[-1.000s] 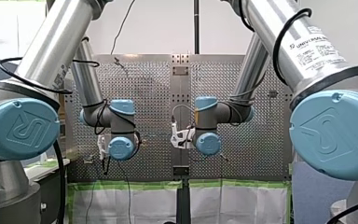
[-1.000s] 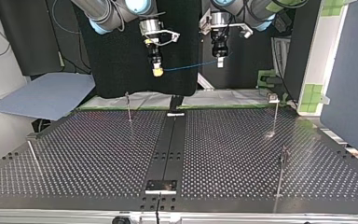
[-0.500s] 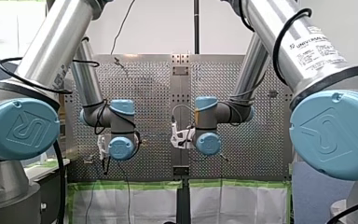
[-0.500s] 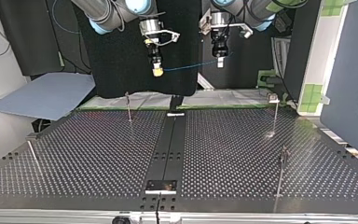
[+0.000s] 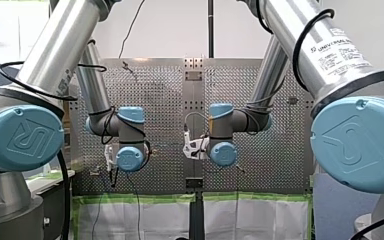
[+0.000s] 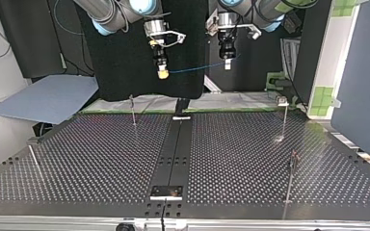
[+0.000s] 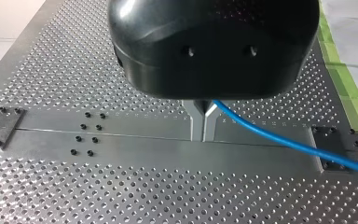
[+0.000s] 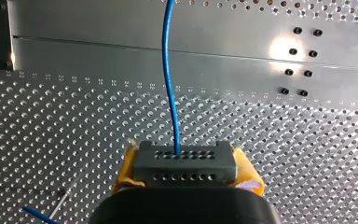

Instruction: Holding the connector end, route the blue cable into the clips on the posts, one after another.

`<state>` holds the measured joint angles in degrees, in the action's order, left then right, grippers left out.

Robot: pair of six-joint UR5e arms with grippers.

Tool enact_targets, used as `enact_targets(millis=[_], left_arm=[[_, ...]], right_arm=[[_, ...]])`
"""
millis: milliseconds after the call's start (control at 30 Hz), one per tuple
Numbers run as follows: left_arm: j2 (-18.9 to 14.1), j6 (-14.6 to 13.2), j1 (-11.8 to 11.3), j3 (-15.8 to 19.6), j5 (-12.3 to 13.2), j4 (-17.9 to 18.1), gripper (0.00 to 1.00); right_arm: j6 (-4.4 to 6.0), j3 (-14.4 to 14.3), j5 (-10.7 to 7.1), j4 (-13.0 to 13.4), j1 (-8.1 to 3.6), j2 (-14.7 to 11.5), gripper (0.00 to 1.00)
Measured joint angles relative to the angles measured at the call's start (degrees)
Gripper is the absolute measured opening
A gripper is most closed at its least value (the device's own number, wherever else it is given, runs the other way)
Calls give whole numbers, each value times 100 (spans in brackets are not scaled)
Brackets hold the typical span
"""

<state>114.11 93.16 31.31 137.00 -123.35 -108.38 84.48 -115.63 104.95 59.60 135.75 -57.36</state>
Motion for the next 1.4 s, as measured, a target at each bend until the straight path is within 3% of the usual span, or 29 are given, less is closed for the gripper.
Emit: enact_targets(millis=[933, 1200, 1400], left_arm=[[7, 1, -13, 5, 7, 1, 0], [355, -33, -17, 16, 26, 0, 0], [442, -35, -18, 17, 26, 0, 0]], right_arm=[[0, 6, 0, 7, 2, 6, 0], [0, 8, 0, 9, 1, 9, 0], [0, 9, 0, 9, 0, 8, 0]])
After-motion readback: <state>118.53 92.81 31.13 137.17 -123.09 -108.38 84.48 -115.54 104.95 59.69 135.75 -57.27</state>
